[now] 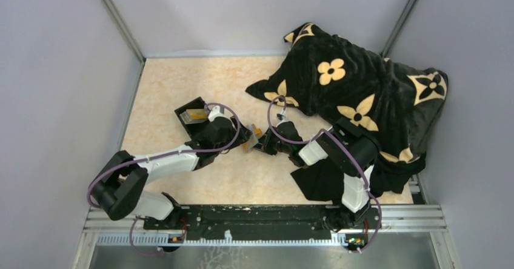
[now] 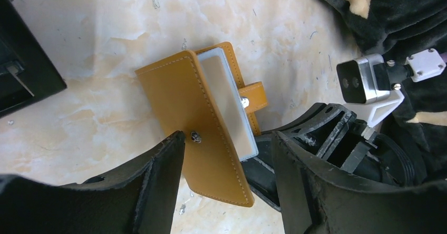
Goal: Put the credit cards into the card holder
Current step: Close the card holder at the center of the board.
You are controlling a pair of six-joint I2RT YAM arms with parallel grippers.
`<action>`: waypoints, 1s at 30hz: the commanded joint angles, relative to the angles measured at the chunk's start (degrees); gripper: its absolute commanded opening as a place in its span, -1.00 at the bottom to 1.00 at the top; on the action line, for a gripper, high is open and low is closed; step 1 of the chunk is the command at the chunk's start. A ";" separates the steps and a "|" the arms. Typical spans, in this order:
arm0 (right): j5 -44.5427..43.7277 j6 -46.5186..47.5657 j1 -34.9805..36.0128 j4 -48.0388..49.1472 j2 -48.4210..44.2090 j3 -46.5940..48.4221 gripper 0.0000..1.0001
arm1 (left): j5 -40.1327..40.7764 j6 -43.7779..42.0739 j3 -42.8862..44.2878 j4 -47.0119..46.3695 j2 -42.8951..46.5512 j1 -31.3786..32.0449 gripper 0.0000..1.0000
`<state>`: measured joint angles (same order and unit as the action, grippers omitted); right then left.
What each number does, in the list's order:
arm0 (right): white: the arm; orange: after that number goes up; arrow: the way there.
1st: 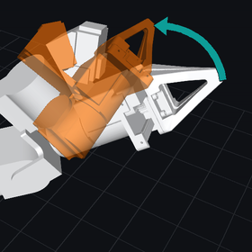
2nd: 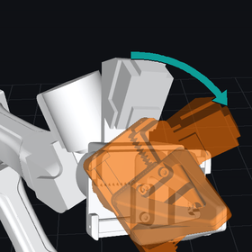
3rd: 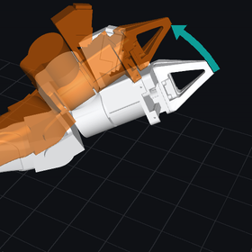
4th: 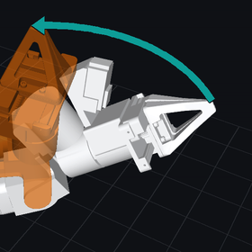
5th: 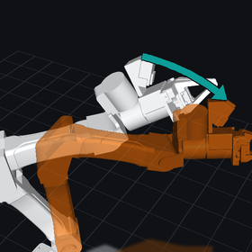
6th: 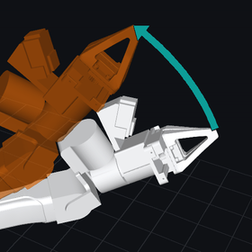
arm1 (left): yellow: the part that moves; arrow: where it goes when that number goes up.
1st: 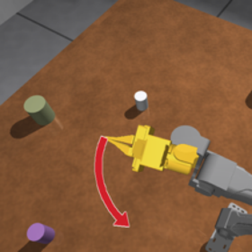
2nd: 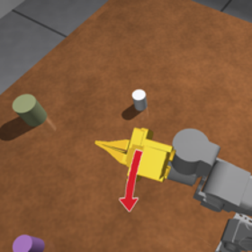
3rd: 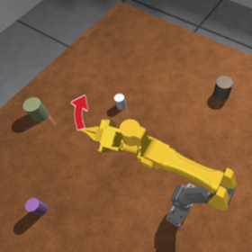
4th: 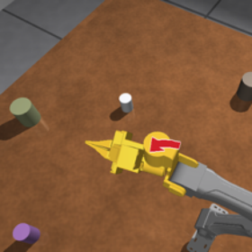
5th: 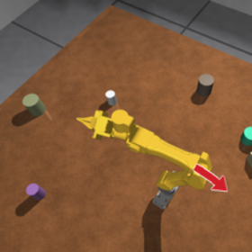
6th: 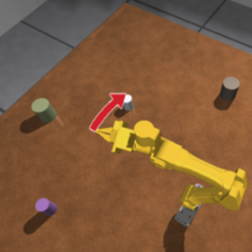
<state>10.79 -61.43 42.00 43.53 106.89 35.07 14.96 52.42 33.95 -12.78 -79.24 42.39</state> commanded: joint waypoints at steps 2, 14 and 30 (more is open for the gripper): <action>0.51 2.48 1.42 -3.12 0.59 1.14 -1.00 | -1.28 -1.62 3.08 -1.60 -2.61 0.41 0.35; -1.40 7.84 1.65 -8.71 -0.04 1.67 -0.62 | -1.71 -1.54 4.53 -2.33 -6.32 0.50 0.35; -11.94 18.32 4.67 -25.42 -5.95 0.59 -0.03 | -0.17 -0.09 6.04 -2.12 -9.16 0.59 0.35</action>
<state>4.89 -48.40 45.93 31.79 101.82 39.31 15.97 51.83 38.76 -14.55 -87.31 42.06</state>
